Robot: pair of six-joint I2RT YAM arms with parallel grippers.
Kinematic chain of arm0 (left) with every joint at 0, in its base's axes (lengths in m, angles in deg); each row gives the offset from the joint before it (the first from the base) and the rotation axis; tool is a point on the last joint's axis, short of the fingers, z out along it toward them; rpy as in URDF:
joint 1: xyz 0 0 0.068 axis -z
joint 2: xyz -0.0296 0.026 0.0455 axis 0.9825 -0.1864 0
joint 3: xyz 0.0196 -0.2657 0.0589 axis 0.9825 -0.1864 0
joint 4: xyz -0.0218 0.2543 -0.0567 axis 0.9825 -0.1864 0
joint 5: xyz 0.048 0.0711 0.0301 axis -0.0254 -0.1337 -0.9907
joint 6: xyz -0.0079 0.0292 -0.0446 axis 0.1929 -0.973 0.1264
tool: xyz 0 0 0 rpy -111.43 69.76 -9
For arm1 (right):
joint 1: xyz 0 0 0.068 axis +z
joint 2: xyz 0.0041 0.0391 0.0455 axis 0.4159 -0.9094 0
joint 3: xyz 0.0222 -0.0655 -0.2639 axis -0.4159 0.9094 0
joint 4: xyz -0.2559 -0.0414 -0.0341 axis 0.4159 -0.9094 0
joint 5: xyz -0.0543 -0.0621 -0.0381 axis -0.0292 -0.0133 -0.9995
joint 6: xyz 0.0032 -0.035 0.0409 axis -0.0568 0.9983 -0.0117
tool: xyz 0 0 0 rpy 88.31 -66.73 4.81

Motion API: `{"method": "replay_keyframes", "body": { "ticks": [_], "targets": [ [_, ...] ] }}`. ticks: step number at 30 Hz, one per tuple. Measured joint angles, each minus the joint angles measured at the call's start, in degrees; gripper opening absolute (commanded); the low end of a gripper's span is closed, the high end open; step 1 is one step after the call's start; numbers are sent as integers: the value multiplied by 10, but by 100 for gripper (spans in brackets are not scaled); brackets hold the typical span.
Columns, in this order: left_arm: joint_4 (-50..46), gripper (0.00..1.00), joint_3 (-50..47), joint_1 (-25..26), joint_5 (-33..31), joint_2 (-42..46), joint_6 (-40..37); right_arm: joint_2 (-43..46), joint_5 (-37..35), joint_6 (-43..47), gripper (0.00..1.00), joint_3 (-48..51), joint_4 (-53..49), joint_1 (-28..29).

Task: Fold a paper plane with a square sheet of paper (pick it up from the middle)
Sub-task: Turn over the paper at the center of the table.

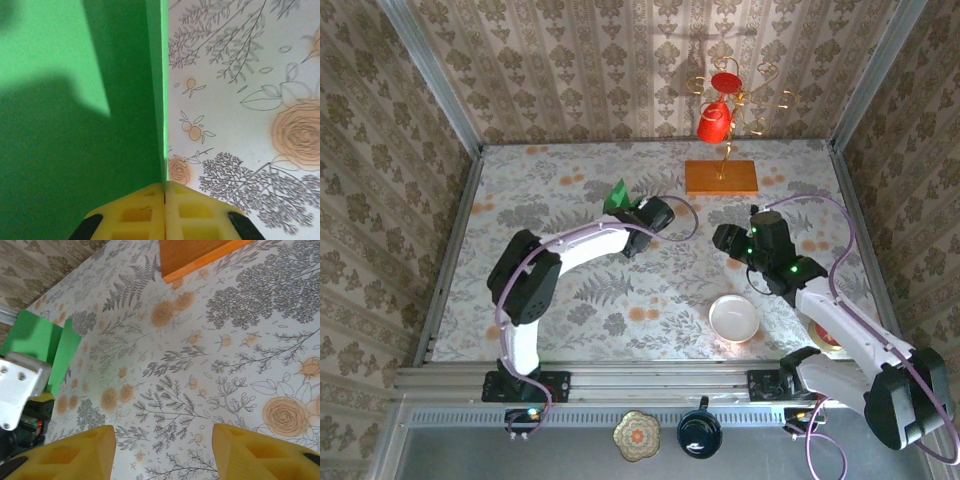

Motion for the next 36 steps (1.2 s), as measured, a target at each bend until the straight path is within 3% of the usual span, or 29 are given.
{"method": "replay_keyframes", "body": {
  "ticks": [11, 26, 30, 36],
  "targets": [
    [-19, 11, 23, 32, -30, -101, 12, 9, -2, -2, 55, 12, -9, -13],
    [-34, 26, 40, 42, 37, -112, 74, 9, -1, -5, 56, 12, -9, -14],
    [-31, 29, 36, 41, 96, -87, 103, 9, -1, -12, 60, 12, -9, -14],
    [36, 31, -46, 41, 256, 45, 158, 4, -1, -21, 62, 12, -9, -16]
  ]
}}
